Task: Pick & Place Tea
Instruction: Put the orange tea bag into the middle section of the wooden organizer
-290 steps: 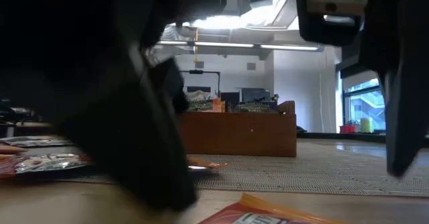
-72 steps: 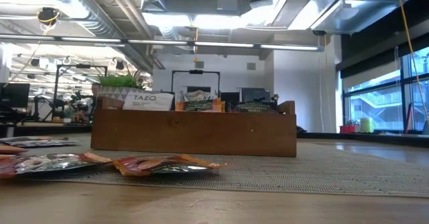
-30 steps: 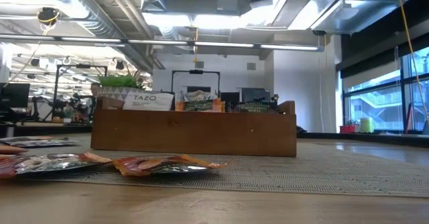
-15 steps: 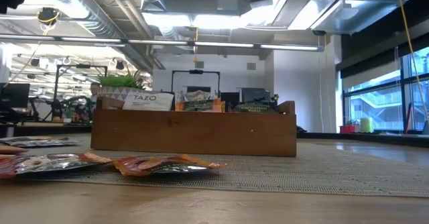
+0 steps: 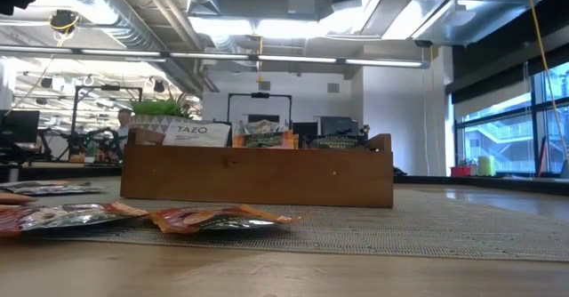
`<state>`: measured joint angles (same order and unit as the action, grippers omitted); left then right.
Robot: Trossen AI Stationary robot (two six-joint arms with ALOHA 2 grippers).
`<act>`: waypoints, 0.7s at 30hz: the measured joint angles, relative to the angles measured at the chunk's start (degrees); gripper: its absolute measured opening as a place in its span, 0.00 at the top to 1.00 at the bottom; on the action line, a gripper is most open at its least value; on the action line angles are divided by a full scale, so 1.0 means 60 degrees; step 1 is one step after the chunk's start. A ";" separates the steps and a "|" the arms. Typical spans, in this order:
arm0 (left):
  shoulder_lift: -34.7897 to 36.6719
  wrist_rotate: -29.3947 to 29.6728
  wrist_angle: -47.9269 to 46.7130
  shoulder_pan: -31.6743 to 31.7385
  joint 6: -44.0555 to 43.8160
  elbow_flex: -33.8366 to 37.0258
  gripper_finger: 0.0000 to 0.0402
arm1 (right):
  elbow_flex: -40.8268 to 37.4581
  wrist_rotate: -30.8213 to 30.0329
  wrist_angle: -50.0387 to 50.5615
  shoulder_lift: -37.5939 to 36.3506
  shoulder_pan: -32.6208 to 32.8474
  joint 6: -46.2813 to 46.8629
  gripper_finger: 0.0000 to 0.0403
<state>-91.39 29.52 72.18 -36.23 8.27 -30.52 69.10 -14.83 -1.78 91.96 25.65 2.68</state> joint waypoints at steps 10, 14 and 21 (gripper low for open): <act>0.0000 0.0519 0.0014 -0.0025 0.0008 -0.0004 0.99 | 0.0004 0.0170 0.0840 -0.0004 0.0004 0.0279 0.49; 0.0000 0.0675 0.0007 -0.0022 -0.0039 -0.0004 0.99 | 0.0004 0.0172 0.1017 -0.0004 0.0067 0.0448 0.51; 0.0000 0.0434 0.0004 -0.0025 -0.0087 -0.0004 0.99 | 0.0004 0.0168 -0.0214 -0.0004 0.0073 -0.0043 0.56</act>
<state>-91.39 32.12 72.21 -36.38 7.75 -30.55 69.12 -13.82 -3.06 91.94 26.09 2.42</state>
